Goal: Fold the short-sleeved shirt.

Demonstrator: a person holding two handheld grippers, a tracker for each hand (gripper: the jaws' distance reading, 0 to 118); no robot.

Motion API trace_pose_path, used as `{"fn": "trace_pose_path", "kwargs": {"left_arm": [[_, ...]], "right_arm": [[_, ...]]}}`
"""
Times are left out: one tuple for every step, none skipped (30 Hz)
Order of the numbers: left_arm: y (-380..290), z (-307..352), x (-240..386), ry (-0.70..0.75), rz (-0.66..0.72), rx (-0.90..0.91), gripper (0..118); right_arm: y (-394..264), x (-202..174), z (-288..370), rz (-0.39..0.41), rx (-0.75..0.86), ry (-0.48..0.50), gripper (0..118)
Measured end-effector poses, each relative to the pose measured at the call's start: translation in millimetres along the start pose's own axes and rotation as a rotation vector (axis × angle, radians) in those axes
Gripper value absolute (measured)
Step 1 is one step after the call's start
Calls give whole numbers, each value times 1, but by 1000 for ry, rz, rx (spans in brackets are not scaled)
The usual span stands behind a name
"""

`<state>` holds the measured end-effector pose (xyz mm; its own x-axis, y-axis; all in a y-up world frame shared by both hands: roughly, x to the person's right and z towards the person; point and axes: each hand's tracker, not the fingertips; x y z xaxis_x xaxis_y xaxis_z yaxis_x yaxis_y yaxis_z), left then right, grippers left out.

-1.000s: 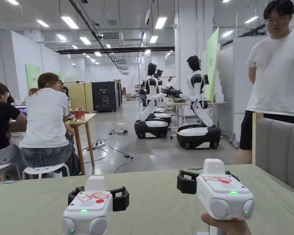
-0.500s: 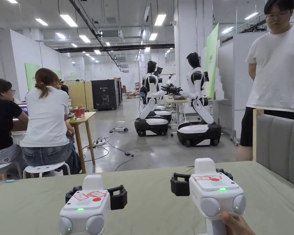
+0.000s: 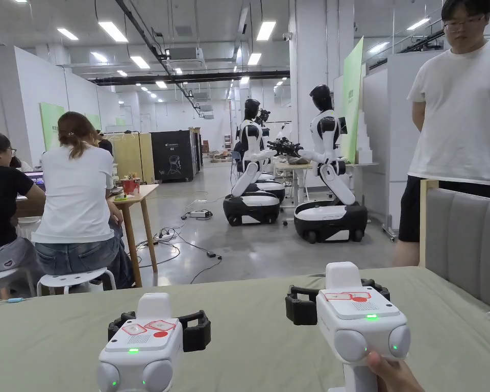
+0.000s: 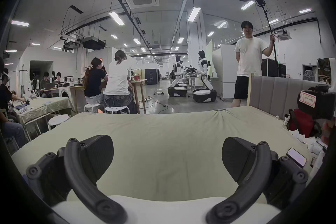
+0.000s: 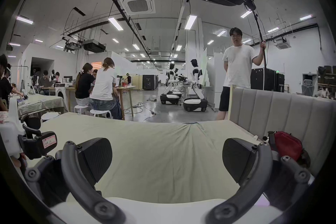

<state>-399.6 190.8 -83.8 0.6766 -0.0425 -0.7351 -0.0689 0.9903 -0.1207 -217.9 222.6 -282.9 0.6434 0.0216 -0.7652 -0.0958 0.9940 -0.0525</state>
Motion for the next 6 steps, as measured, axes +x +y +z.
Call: {"fn": "trace_pose_path", "kwargs": {"left_arm": [[-1, -3, -1, 2, -1, -1, 118], [-1, -3, -1, 4, -3, -2, 118], [-1, -3, -1, 6, -5, -1, 118], [-1, -3, -1, 7, -6, 1, 118], [-2, -4, -2, 9, -6, 2, 118], [-1, -5, -2, 8, -3, 1, 118]], "right_arm": [[0, 0, 0, 5, 4, -4, 118], [1, -1, 0, 4, 3, -17, 118], [2, 0, -1, -5, -10, -17, 118], [2, 2, -2, -23, -31, -15, 118], [2, 2, -2, -27, -27, -13, 118], [0, 3, -3, -25, -23, -21, 118]]}}
